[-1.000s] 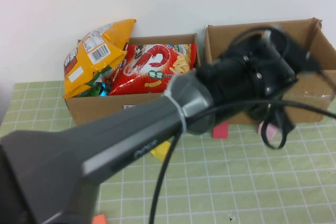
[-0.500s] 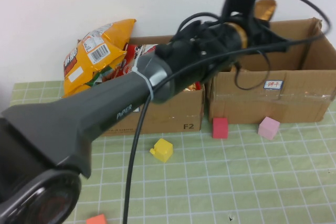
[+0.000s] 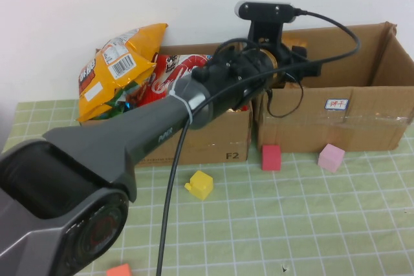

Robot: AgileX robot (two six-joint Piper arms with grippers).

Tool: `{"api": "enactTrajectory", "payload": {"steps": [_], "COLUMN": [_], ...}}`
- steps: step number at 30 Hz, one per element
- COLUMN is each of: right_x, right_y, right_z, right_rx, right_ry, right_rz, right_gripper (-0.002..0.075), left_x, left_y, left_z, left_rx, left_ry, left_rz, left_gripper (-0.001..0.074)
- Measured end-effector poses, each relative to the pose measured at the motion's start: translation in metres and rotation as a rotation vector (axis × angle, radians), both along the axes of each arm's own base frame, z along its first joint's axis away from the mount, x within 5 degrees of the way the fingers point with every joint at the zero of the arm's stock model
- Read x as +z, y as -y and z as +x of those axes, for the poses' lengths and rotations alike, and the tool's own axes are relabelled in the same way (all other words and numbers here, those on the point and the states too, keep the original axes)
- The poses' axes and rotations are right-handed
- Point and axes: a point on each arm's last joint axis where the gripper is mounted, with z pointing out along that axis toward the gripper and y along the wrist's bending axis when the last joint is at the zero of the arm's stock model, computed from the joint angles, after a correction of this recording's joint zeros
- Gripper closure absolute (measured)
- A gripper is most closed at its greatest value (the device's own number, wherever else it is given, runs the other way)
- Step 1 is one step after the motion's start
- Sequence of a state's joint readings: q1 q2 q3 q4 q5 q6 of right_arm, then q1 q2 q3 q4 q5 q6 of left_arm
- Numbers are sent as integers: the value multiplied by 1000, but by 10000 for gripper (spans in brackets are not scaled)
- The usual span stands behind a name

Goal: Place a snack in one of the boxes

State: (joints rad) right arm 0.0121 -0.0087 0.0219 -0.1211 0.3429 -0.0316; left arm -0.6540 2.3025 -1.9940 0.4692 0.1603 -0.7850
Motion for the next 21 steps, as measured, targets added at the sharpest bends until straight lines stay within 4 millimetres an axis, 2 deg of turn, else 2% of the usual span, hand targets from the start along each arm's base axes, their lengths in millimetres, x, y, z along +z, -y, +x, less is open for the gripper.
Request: {"api": "enactTrajectory", "payload": {"steps": [2, 4, 6, 8, 9, 11, 14, 16, 18, 21], "right_x": [0, 0, 0, 0, 0, 0, 0, 0, 0, 0], "right_y": [0, 0, 0, 0, 0, 0, 0, 0, 0, 0], "right_z": [0, 0, 0, 0, 0, 0, 0, 0, 0, 0], "right_rx": [0, 0, 0, 0, 0, 0, 0, 0, 0, 0], "right_ry": [0, 0, -2, -2, -2, -2, -2, -2, -2, -2], "right_rz": [0, 0, 0, 0, 0, 0, 0, 0, 0, 0], "right_gripper": [728, 728, 728, 728, 728, 728, 728, 728, 728, 728], "left_x": [4, 10, 20, 38, 47, 74, 118, 142, 162, 187], "left_y": [-4, -7, -13, -21, -25, -35, -52, -62, -67, -67], "left_z": [2, 3, 2, -2, -5, -15, -35, -49, -64, -90], "left_rx": [29, 61, 86, 97, 98, 77, 49, 36, 18, -29], "left_ry": [-18, -37, -52, -58, -66, -45, -11, 8, 35, 82], "left_rz": [30, 67, 138, 228, 270, 361, 446, 481, 509, 533], "left_gripper": [252, 201, 191, 212, 233, 322, 535, 641, 692, 724]}}
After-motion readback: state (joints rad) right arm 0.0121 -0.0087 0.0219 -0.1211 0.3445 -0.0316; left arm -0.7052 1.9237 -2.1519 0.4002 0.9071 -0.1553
